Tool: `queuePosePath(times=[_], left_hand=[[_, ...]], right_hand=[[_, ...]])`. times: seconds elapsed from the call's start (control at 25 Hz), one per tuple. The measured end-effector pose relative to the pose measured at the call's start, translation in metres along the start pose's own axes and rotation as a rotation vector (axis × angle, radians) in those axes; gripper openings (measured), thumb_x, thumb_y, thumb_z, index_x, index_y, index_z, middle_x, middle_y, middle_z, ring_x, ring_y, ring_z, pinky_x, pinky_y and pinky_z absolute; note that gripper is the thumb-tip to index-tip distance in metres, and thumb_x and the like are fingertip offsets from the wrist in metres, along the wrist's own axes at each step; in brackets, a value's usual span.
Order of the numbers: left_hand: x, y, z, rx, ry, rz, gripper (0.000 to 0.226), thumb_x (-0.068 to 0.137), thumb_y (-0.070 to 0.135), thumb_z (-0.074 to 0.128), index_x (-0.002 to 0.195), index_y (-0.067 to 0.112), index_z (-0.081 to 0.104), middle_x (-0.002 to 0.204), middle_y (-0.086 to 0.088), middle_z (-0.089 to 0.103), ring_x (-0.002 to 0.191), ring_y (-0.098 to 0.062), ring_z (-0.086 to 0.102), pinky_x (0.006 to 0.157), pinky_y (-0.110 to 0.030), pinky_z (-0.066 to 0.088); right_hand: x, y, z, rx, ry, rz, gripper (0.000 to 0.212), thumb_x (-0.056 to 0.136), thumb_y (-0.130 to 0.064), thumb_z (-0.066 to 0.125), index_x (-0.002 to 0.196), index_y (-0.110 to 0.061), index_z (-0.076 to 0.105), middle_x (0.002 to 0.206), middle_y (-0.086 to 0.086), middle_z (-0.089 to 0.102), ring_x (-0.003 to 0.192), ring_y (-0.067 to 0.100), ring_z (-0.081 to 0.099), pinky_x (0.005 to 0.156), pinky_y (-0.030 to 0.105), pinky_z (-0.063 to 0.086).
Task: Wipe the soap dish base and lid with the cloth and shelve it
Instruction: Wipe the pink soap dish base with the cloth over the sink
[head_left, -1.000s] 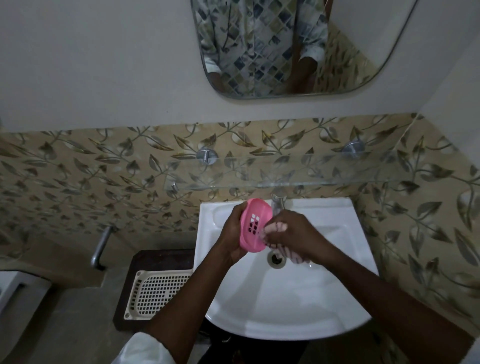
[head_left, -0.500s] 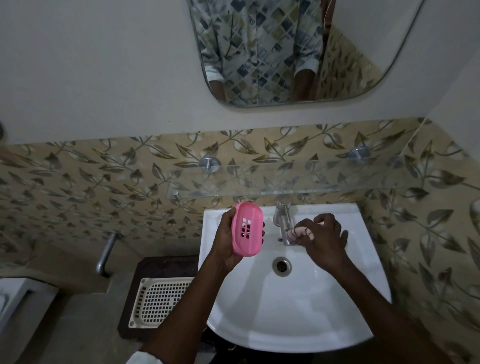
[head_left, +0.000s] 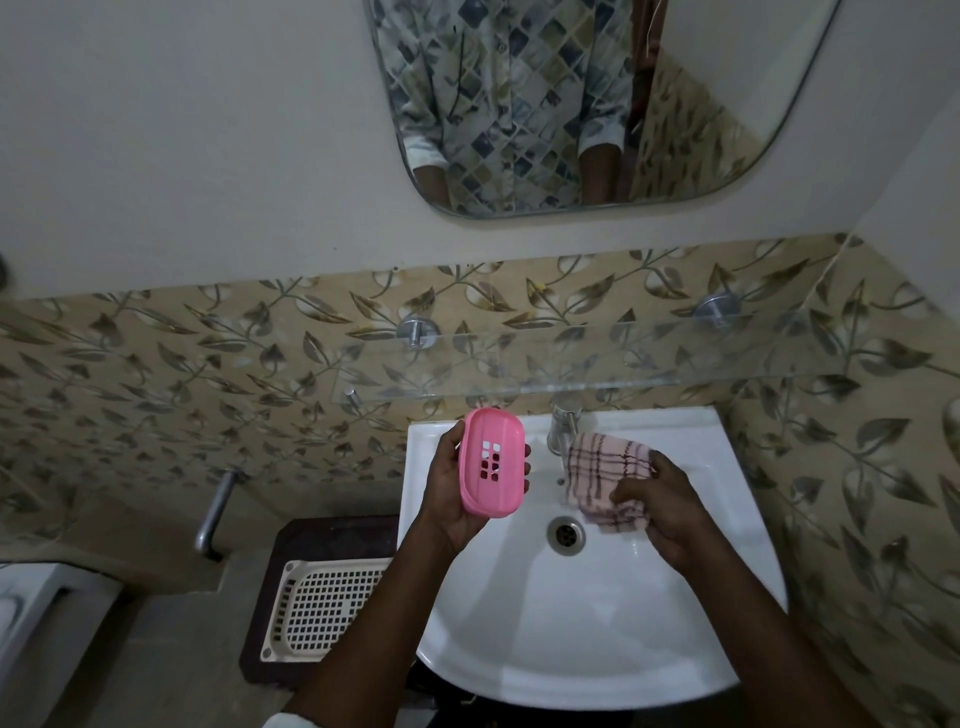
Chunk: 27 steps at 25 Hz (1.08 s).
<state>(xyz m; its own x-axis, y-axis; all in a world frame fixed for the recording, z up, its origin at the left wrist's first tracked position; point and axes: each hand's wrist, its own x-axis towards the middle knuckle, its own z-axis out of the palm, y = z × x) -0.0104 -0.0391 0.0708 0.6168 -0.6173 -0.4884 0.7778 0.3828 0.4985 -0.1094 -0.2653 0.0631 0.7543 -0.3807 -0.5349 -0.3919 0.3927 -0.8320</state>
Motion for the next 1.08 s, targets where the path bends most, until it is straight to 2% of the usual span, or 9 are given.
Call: queuePosePath(times=[0.12, 0.24, 0.36, 0.44, 0.52, 0.64, 0.8, 1.0, 1.08], left_hand=[[0.002, -0.003, 0.000, 0.005, 0.012, -0.014, 0.080, 0.093, 0.058, 0.038, 0.147, 0.000, 0.040, 0.118, -0.022, 0.060, 0.097, -0.034, 0.060, 0.076, -0.040, 0.058], [0.004, -0.003, 0.000, 0.013, 0.014, -0.022, 0.081, 0.089, 0.058, 0.044, 0.144, 0.000, 0.044, 0.116, -0.022, 0.062, 0.095, -0.033, 0.062, 0.076, -0.040, 0.058], [0.007, -0.006, 0.000, 0.071, 0.057, -0.050, 0.076, 0.087, 0.059, 0.050, 0.136, 0.002, 0.054, 0.109, -0.022, 0.066, 0.089, -0.033, 0.065, 0.076, -0.041, 0.055], [0.010, -0.008, 0.004, 0.103, 0.083, -0.073, 0.069, 0.091, 0.061, 0.048, 0.130, 0.004, 0.059, 0.103, -0.021, 0.069, 0.086, -0.034, 0.066, 0.078, -0.043, 0.054], [0.013, -0.007, 0.009, 0.076, 0.074, -0.071, 0.062, 0.092, 0.057, 0.048, 0.122, 0.005, 0.064, 0.100, -0.020, 0.072, 0.085, -0.034, 0.070, 0.078, -0.043, 0.056], [0.013, -0.003, 0.010, -0.037, 0.021, -0.119, 0.060, 0.091, 0.051, 0.050, 0.113, -0.001, 0.069, 0.105, -0.023, 0.072, 0.089, -0.036, 0.073, 0.079, -0.043, 0.059], [0.007, -0.001, 0.009, -0.107, -0.046, -0.204, 0.066, 0.095, 0.052, 0.044, 0.112, -0.007, 0.069, 0.108, -0.027, 0.069, 0.092, -0.040, 0.069, 0.082, -0.048, 0.057], [0.010, 0.004, 0.022, -0.089, -0.006, -0.245, 0.059, 0.096, 0.050, 0.044, 0.115, -0.003, 0.060, 0.101, -0.024, 0.066, 0.090, -0.033, 0.062, 0.079, -0.040, 0.057], [0.010, 0.007, 0.018, 0.017, 0.049, -0.255, 0.057, 0.096, 0.052, 0.046, 0.113, 0.000, 0.062, 0.100, -0.022, 0.068, 0.091, -0.034, 0.061, 0.085, -0.042, 0.049]], right_hand=[[-0.002, -0.002, 0.000, -0.264, 0.083, -0.145, 0.058, 0.072, 0.016, 0.058, 0.115, -0.023, 0.062, 0.089, 0.012, 0.074, 0.069, 0.026, 0.071, 0.054, 0.038, 0.058], [-0.005, -0.009, 0.003, -0.113, 0.122, -0.231, 0.048, 0.074, 0.009, 0.068, 0.112, -0.021, 0.066, 0.079, 0.003, 0.077, 0.070, 0.021, 0.072, 0.048, 0.026, 0.053], [-0.007, -0.021, 0.015, 0.083, 0.078, -0.309, 0.033, 0.074, 0.006, 0.072, 0.099, -0.015, 0.074, 0.085, 0.001, 0.078, 0.083, 0.023, 0.071, 0.059, 0.029, 0.057], [-0.015, -0.027, 0.031, -0.196, 0.072, -0.603, 0.039, 0.075, 0.002, 0.074, 0.108, -0.020, 0.073, 0.099, -0.006, 0.075, 0.092, 0.014, 0.069, 0.073, 0.022, 0.057], [-0.022, -0.020, 0.048, -0.711, -0.030, -0.985, 0.053, 0.075, -0.004, 0.077, 0.124, -0.017, 0.063, 0.124, -0.002, 0.062, 0.104, 0.011, 0.062, 0.083, 0.012, 0.051], [-0.020, 0.000, 0.051, -1.144, -0.409, -1.158, 0.060, 0.078, -0.002, 0.067, 0.135, -0.009, 0.050, 0.151, 0.016, 0.034, 0.125, 0.028, 0.048, 0.101, 0.035, 0.049], [0.009, -0.002, 0.031, -1.341, -0.439, -1.603, 0.045, 0.079, -0.019, 0.069, 0.122, -0.012, 0.059, 0.133, 0.022, 0.055, 0.126, 0.042, 0.047, 0.109, 0.058, 0.033], [0.019, -0.005, 0.036, -1.278, -0.494, -1.626, 0.041, 0.067, -0.003, 0.084, 0.106, -0.004, 0.070, 0.111, 0.016, 0.071, 0.118, 0.035, 0.062, 0.104, 0.061, 0.042], [0.019, -0.017, 0.038, -1.048, -0.531, -1.338, 0.033, 0.072, -0.007, 0.082, 0.103, -0.004, 0.074, 0.106, 0.013, 0.074, 0.104, 0.030, 0.070, 0.091, 0.053, 0.055]])
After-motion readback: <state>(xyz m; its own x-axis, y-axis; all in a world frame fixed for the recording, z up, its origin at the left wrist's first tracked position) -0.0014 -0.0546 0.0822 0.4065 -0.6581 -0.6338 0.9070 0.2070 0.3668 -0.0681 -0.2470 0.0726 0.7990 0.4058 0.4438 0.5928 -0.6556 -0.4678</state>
